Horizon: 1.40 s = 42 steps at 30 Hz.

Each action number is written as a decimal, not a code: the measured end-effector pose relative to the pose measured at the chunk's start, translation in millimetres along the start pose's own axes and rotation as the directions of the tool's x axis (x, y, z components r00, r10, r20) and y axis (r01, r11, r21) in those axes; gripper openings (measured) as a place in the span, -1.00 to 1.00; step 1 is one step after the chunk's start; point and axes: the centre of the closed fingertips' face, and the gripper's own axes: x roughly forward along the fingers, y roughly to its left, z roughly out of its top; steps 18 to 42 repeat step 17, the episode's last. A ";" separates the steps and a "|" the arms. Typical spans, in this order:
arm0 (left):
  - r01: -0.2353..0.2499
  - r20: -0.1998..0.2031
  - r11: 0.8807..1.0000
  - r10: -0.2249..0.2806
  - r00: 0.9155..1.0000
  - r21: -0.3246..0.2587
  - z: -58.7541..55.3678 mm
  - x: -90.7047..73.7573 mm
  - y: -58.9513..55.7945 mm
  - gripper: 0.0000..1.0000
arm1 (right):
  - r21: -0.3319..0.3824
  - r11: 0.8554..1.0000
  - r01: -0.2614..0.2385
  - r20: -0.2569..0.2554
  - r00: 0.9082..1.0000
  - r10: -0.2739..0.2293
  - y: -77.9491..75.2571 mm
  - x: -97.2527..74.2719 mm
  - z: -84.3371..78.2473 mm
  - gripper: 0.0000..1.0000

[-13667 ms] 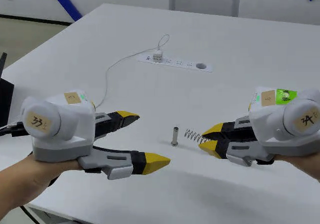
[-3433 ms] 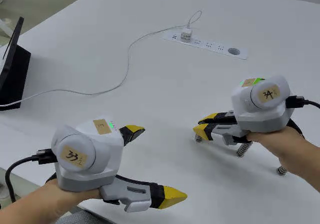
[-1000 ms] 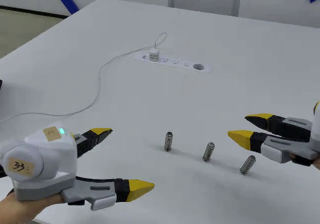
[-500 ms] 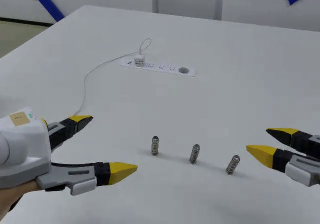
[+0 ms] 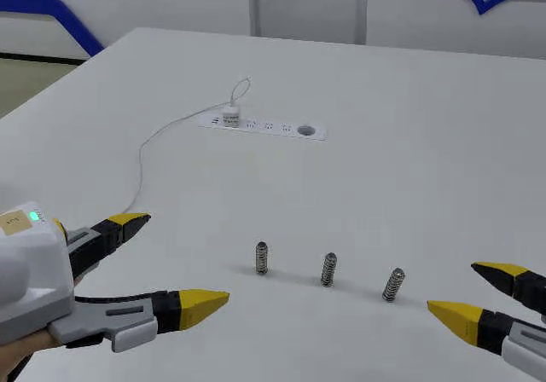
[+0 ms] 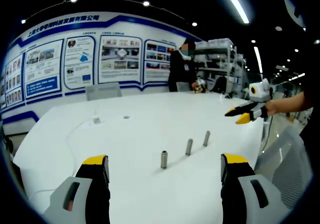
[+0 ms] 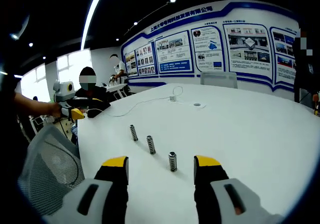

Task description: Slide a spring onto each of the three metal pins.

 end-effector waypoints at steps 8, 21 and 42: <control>-0.002 -0.006 1.000 0.002 1.000 0.006 -1.9 -2.6 0.5 0.88 | 0.028 0.999 0.029 0.018 0.999 -0.030 -5.5 -6.9 0.9 0.07; 0.016 -0.025 1.000 -0.015 1.000 0.020 -3.7 -2.0 -4.2 0.88 | 0.035 0.999 0.033 0.000 0.999 -0.033 -2.4 -7.4 -5.9 0.09; 0.016 -0.025 1.000 -0.015 1.000 0.020 -3.7 -2.0 -4.2 0.88 | 0.035 0.999 0.033 0.000 0.999 -0.033 -2.4 -7.4 -5.9 0.09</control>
